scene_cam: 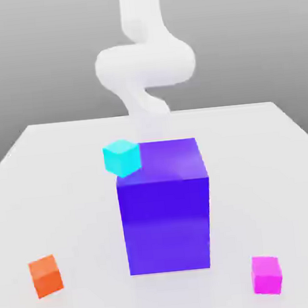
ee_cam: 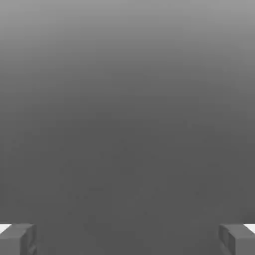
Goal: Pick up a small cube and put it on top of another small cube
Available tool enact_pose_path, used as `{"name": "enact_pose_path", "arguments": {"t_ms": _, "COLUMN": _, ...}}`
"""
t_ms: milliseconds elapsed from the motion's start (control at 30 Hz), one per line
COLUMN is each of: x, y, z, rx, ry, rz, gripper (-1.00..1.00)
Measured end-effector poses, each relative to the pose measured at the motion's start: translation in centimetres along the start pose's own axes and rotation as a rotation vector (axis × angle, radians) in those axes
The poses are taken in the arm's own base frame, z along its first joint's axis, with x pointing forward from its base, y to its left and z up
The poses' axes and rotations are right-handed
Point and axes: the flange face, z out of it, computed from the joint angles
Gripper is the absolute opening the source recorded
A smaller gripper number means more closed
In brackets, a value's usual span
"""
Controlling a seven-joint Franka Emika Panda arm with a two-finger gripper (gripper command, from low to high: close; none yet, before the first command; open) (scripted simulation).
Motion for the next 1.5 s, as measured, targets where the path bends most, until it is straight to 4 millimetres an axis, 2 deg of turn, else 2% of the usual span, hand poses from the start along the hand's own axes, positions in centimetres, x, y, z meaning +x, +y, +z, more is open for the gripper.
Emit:
{"name": "enact_pose_path", "arguments": {"t_ms": 100, "x": -1.7, "y": -0.7, "z": 6.3, "rx": -0.043, "ry": -0.087, "rz": 0.029, "gripper": 0.00}}
{"name": "enact_pose_path", "arguments": {"t_ms": 233, "x": -5.1, "y": -1.1, "z": 13.9, "rx": -0.111, "ry": -0.186, "rz": 0.062, "gripper": 0.00}}
{"name": "enact_pose_path", "arguments": {"t_ms": 367, "x": -9.6, "y": -0.6, "z": 21.0, "rx": -0.193, "ry": -0.271, "rz": 0.089, "gripper": 0.00}}
{"name": "enact_pose_path", "arguments": {"t_ms": 500, "x": -14.9, "y": 0.8, "z": 27.3, "rx": -0.287, "ry": -0.340, "rz": 0.110, "gripper": 0.00}}
{"name": "enact_pose_path", "arguments": {"t_ms": 667, "x": -22.8, "y": 3.6, "z": 33.8, "rx": -0.413, "ry": -0.407, "rz": 0.114, "gripper": 0.00}}
{"name": "enact_pose_path", "arguments": {"t_ms": 833, "x": -29.5, "y": 8.6, "z": 38.9, "rx": -0.555, "ry": -0.433, "rz": 0.132, "gripper": 0.00}}
{"name": "enact_pose_path", "arguments": {"t_ms": 1000, "x": -33.1, "y": 12.1, "z": 43.5, "rx": -0.585, "ry": -0.436, "rz": 0.132, "gripper": 0.00}}
{"name": "enact_pose_path", "arguments": {"t_ms": 1033, "x": -33.6, "y": 12.7, "z": 44.3, "rx": -0.585, "ry": -0.436, "rz": 0.132, "gripper": -1.00}}
{"name": "enact_pose_path", "arguments": {"t_ms": 1267, "x": -33.7, "y": 12.8, "z": 44.4, "rx": -0.584, "ry": -0.436, "rz": 0.132, "gripper": -1.00}}
{"name": "enact_pose_path", "arguments": {"t_ms": 1433, "x": -31.4, "y": 10.0, "z": 40.5, "rx": -0.585, "ry": -0.435, "rz": 0.134, "gripper": -1.00}}
{"name": "enact_pose_path", "arguments": {"t_ms": 1500, "x": -31.7, "y": 7.9, "z": 40.4, "rx": -0.592, "ry": -0.428, "rz": 0.159, "gripper": -1.00}}
